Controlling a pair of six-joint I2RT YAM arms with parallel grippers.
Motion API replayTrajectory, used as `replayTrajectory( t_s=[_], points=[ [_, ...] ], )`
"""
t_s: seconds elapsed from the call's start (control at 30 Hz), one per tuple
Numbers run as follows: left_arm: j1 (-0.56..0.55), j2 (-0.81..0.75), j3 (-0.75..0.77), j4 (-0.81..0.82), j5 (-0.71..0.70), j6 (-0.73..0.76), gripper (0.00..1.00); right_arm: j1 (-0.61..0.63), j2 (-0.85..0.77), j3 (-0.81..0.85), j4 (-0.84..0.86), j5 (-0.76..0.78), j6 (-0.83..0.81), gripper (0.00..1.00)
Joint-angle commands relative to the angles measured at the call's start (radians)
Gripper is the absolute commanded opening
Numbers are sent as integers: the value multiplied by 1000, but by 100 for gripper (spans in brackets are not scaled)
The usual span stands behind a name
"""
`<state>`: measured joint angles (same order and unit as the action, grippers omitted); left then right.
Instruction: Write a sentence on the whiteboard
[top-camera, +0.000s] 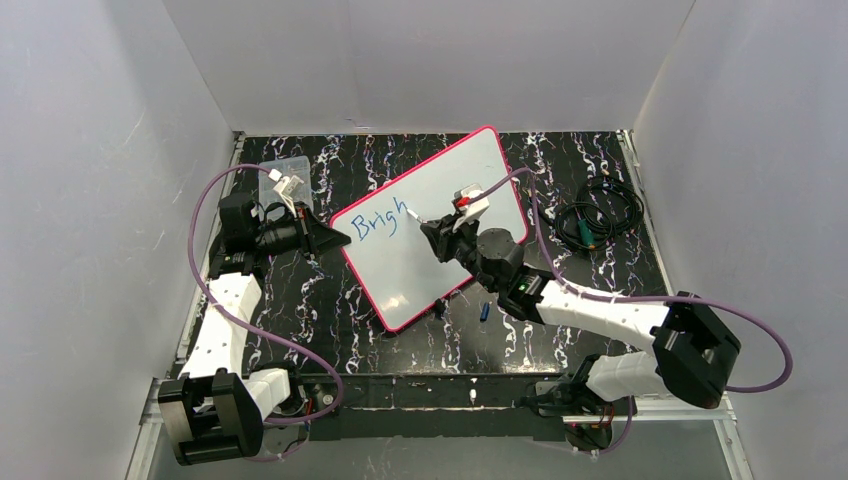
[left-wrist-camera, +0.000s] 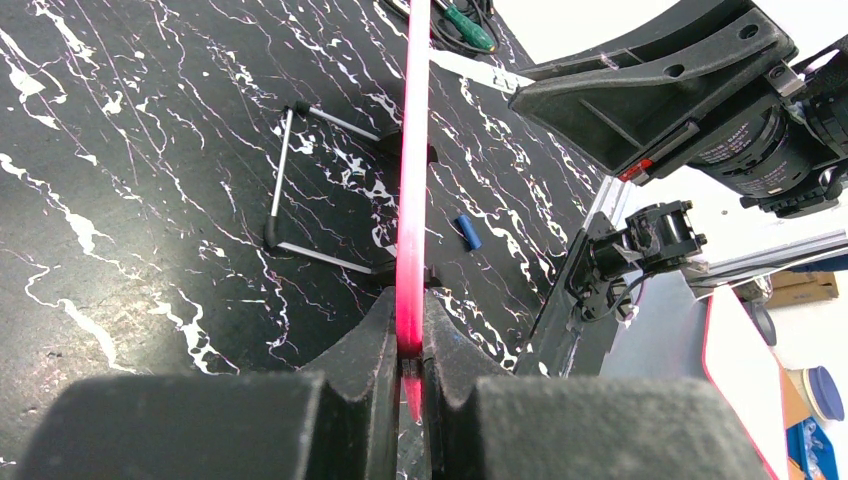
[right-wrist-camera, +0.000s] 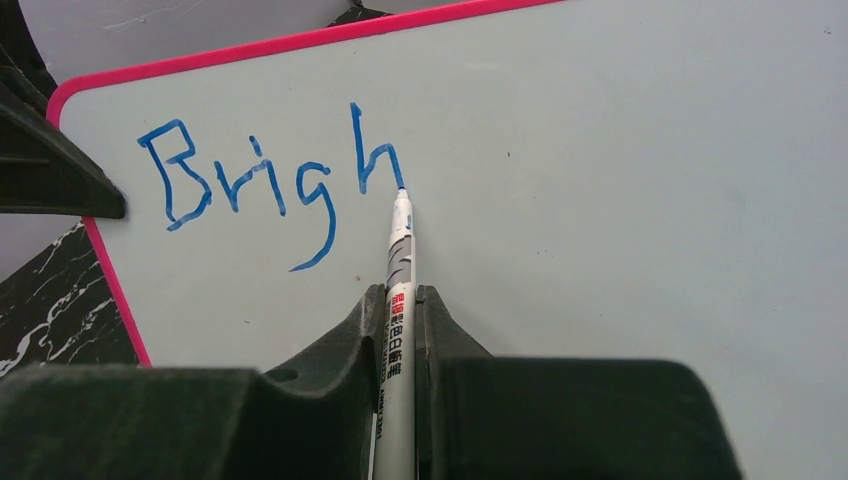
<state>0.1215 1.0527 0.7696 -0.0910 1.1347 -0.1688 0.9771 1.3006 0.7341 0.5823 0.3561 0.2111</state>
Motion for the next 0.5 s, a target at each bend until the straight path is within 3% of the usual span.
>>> replayTrajectory(
  t_s=[0.0, 0.2, 0.47],
  points=[
    [2, -34, 12, 34, 34, 25, 0, -3, -35, 4, -21, -8, -3, 1],
    [1, -32, 13, 34, 33, 24, 0, -3, -94, 48, -45, 3, -34, 1],
    [1, -31, 13, 34, 33, 25, 0, -9, -54, 94, -35, 15, -86, 1]
  ],
)
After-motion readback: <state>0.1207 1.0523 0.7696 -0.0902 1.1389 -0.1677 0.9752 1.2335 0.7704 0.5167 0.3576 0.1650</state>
